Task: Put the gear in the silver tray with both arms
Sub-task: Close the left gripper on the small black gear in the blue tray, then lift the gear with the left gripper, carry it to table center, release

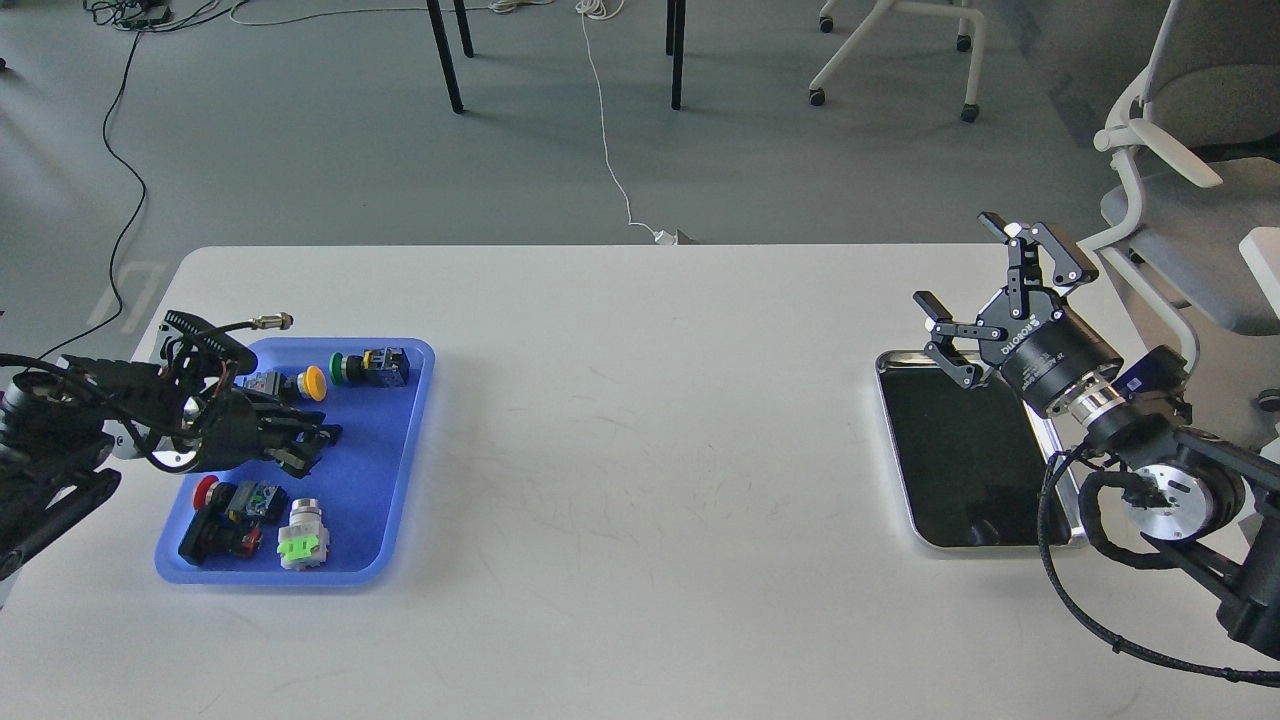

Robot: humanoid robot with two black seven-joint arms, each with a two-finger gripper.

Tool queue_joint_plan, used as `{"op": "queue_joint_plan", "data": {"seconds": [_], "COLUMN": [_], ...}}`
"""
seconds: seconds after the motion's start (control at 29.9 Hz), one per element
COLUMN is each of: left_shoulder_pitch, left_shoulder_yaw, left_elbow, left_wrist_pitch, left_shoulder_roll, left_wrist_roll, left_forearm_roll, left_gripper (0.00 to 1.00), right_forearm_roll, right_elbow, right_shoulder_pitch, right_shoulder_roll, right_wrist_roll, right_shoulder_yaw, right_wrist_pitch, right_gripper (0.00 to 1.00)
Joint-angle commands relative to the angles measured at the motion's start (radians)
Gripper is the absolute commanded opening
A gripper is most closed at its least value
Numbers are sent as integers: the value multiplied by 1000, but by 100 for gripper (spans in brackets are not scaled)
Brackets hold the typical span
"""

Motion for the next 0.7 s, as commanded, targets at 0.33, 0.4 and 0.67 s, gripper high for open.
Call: {"op": "queue_joint_plan", "data": {"seconds": [0.33, 0.4, 0.67], "left_shoulder_pitch": [-210, -224, -313], "left_shoulder_yaw": [-2, -1, 113], "left_elbow": [-389, -390, -311], "left_wrist_pitch": [-171, -171, -171], "left_shoulder_roll": [47, -9, -288], "left_wrist_roll": [-1, -1, -1], "left_forearm_roll": [-98, -93, 19], "left_gripper": [13, 13, 14], "right_forearm_roll": [1, 7, 15], "right_elbow": [-35, -49, -55], "right_shoulder_pitch": [0, -2, -15], "right_shoulder_roll": [6, 6, -8], "right_wrist_roll": [0, 0, 0], "right_shoulder_yaw": [6, 9, 14], "right_wrist_pitch": [-11, -12, -12], "right_gripper": [99, 99, 99]}}
